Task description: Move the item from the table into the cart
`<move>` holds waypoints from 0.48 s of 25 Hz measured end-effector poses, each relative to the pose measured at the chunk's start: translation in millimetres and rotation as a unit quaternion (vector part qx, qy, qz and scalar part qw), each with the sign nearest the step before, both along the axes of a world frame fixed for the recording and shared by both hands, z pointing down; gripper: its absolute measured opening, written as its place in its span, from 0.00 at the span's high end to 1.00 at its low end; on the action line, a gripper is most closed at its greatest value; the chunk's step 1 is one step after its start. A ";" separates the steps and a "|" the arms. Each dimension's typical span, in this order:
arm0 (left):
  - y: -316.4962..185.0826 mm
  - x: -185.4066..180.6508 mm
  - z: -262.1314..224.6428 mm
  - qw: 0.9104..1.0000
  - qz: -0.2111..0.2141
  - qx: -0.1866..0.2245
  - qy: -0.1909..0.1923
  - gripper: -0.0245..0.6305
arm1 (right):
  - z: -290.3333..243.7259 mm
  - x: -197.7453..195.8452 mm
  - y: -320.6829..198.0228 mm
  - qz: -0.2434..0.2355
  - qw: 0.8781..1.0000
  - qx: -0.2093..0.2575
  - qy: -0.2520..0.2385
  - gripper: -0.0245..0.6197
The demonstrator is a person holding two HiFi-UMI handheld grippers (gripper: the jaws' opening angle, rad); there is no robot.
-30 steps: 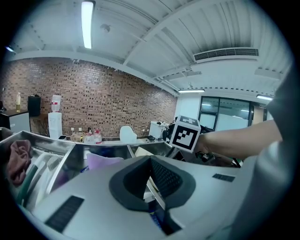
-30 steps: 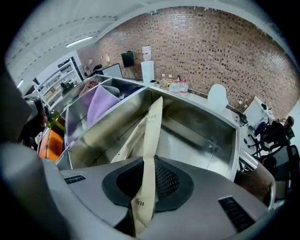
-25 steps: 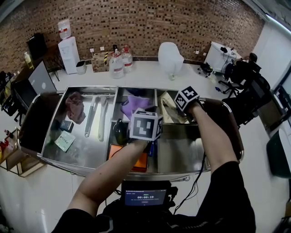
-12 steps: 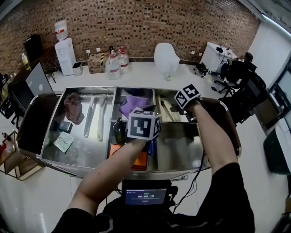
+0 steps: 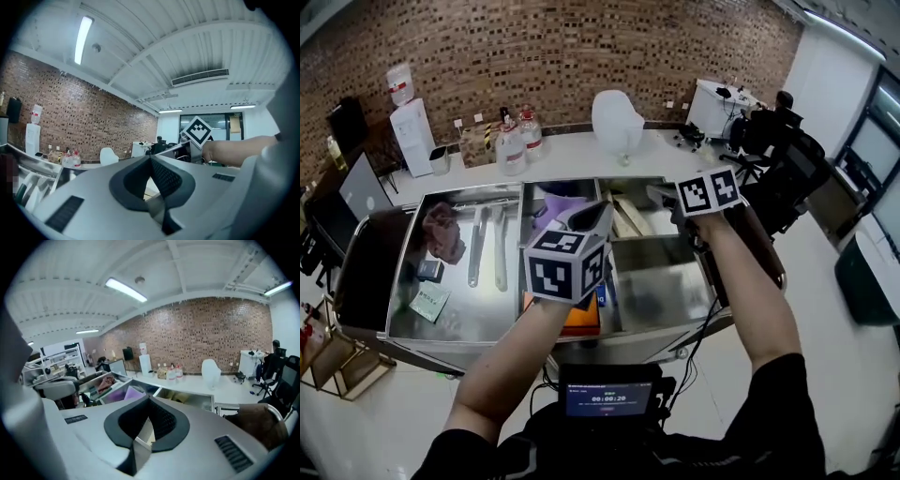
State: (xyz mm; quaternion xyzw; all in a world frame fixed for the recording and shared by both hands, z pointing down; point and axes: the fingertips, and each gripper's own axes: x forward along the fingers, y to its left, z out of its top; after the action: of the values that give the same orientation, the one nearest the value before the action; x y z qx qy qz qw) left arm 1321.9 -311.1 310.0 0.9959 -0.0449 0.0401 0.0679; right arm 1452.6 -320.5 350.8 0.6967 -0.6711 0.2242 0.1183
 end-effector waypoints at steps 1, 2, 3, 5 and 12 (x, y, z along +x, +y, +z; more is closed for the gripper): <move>2.7 -12.8 -3.3 1.000 0.003 0.010 0.015 0.96 | -8.9 -13.7 10.0 -0.001 1.000 0.026 0.008 0.95; 4.2 -24.2 -6.5 0.999 0.003 0.019 0.028 0.96 | -16.4 -25.6 20.2 -0.001 0.999 0.047 0.016 0.95; 5.2 -34.3 -10.0 0.999 0.001 0.025 0.038 0.96 | -23.8 -35.6 30.3 0.001 0.998 0.066 0.023 0.95; 8.6 -52.4 -17.1 0.998 -0.002 0.035 0.051 0.96 | -38.6 -52.1 50.9 0.009 0.994 0.101 0.033 0.95; 33.8 -99.2 -22.7 0.995 0.010 0.070 0.070 0.96 | -70.7 -102.1 118.1 0.040 0.978 0.197 0.062 0.95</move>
State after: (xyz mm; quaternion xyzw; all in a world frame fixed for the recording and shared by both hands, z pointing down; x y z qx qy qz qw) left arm 1222.7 -277.4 287.4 0.9989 -0.0333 -0.0326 0.0003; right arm 1350.4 -202.4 280.1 0.7453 -0.6649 0.0481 0.0110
